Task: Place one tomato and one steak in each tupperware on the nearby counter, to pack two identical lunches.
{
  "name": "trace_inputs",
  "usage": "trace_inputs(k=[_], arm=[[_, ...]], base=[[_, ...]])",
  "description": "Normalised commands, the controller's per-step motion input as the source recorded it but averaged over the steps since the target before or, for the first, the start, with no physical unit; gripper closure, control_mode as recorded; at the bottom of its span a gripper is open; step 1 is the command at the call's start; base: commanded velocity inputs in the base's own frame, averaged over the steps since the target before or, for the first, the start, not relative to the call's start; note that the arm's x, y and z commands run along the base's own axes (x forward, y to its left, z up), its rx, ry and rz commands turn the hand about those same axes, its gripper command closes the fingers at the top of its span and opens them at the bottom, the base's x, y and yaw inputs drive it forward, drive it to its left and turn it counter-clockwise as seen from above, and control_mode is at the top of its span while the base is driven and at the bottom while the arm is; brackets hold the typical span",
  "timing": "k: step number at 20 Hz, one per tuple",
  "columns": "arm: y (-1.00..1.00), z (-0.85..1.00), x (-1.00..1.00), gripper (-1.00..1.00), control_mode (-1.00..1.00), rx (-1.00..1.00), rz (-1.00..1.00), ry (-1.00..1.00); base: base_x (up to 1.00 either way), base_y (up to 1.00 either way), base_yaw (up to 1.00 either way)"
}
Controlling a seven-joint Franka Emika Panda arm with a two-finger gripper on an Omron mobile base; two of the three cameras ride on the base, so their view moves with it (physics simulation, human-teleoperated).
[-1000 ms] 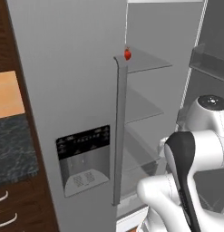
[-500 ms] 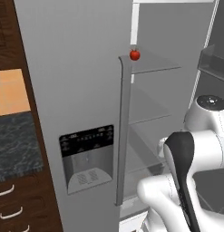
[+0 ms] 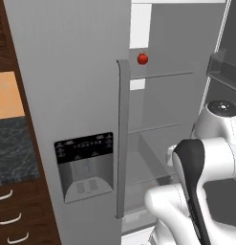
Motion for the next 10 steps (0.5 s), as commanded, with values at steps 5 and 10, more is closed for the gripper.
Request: trace_inputs(k=[5,10], arm=[[0.0,0.0,0.07,-1.0,-1.0,0.0,0.01,0.0],[0.0,0.3,0.45,-1.0,-1.0,0.0,0.07,-0.29]], base=[[0.15,-0.26,0.13],[0.0,0.0,0.0]])
